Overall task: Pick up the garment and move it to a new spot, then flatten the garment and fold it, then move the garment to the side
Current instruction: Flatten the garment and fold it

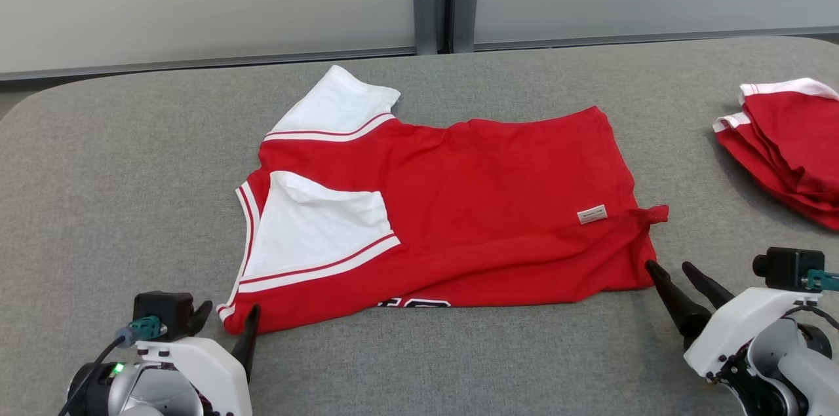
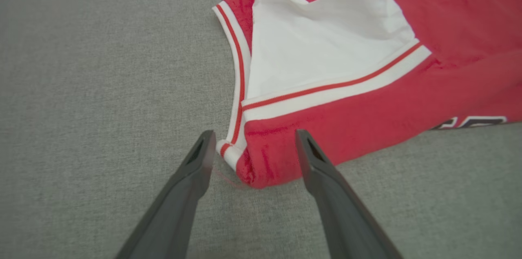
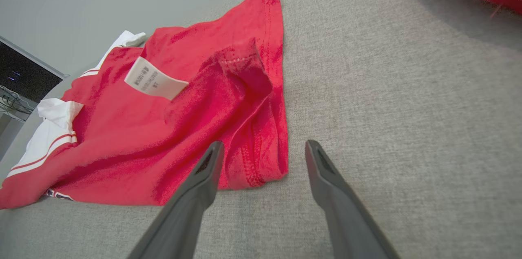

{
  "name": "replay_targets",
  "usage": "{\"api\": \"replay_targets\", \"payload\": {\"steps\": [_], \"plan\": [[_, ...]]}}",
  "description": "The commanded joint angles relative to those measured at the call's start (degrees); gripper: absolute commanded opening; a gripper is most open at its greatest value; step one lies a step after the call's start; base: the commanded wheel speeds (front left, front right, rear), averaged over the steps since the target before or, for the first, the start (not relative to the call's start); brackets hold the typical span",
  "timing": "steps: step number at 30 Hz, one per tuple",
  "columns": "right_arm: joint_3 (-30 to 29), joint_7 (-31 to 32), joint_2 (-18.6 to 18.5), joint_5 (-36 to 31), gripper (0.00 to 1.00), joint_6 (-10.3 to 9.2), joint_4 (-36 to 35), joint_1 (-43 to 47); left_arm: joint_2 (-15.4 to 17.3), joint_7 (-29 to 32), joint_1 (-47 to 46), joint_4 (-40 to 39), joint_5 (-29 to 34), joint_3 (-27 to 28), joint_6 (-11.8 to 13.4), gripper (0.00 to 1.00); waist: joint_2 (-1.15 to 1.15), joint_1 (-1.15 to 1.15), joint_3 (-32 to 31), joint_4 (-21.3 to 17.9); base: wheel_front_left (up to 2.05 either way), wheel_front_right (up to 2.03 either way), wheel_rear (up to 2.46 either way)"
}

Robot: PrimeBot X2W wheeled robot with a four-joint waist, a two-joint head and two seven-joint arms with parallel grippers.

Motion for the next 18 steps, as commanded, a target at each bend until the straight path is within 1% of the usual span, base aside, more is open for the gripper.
{"api": "replay_targets", "payload": {"steps": [1, 4, 8, 18], "plan": [[0.2, 0.7, 0.3, -0.2, 1.00, 0.03, 0.7, -0.5, 0.1, 0.6, -0.8, 0.4, -0.2, -0.3, -0.2, 1.00, 0.00, 0.00, 0.2, 0.2, 0.00, 0.00, 0.00], [0.8, 2.5, 1.0, -1.0, 1.00, 0.03, 2.8, -2.0, 0.1, 3.3, -1.5, 1.3, -0.7, -1.2, -0.3, 1.00, 0.00, 0.00, 0.5, 0.5, 0.00, 0.00, 0.00], [1.7, 3.7, 1.8, -2.3, 1.00, 0.03, 4.8, -2.9, 0.1, 5.3, -2.7, 2.0, -0.9, -1.5, 0.2, 1.00, 0.00, 0.00, 0.8, 0.7, 0.00, 0.00, 0.00], [3.2, 6.6, 3.5, -3.9, 1.00, 0.03, 7.0, -4.5, -0.7, 9.7, -4.6, 4.1, -3.0, -2.3, -1.2, 1.00, 0.00, 0.00, 1.6, 0.2, 0.00, 0.00, 0.00]]}}
